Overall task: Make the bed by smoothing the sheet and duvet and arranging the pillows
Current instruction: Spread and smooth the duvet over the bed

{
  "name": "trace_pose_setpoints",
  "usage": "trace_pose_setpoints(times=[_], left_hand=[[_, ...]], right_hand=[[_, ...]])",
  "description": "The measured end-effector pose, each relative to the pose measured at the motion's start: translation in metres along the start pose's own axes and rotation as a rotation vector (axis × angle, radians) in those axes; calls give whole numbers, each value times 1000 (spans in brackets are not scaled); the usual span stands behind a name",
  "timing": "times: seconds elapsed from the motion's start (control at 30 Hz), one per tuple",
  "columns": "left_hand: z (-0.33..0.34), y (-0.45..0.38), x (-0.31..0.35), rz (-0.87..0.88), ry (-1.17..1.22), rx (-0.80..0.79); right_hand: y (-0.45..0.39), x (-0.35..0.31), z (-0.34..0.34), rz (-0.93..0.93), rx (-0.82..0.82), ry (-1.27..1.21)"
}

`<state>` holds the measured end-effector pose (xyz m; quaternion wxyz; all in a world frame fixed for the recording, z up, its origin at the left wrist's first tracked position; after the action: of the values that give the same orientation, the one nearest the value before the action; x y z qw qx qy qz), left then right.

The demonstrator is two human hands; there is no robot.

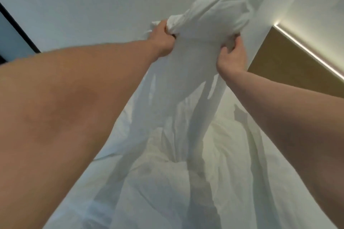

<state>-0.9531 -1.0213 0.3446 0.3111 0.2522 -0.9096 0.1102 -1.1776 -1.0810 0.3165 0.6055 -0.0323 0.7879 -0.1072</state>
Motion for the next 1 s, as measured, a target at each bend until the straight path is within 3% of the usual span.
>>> trace_pose_setpoints(times=[0.13, 0.27, 0.5, 0.67, 0.83, 1.0], left_hand=[[49, 11, -41, -14, -151, -188], [111, 61, -107, -18, -422, -409], [195, 225, -217, -46, -478, -760], [227, 310, -253, -77, -486, -900], [246, 353, -254, -68, -402, -906], [238, 342, -200, -11, -157, -639]], right_hand=[[15, 38, 4, -35, -273, 201], [77, 114, -3, 79, -499, 418], [220, 262, -76, 493, -517, 572], [290, 312, -143, 753, -369, 729], [325, 345, -179, 1032, -105, 409], [333, 295, -150, 701, -318, 265]])
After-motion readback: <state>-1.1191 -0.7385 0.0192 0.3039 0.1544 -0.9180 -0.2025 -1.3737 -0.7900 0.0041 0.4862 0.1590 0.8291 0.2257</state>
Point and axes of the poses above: each hand's wrist, its own y-axis away from the middle knuckle, its own z-axis out of the palm, x = y × z, the point moved 5 cm from there along -y, towards the middle knuckle, and after that the axes turned 13 degrees about -y, right-handed, at the moved point
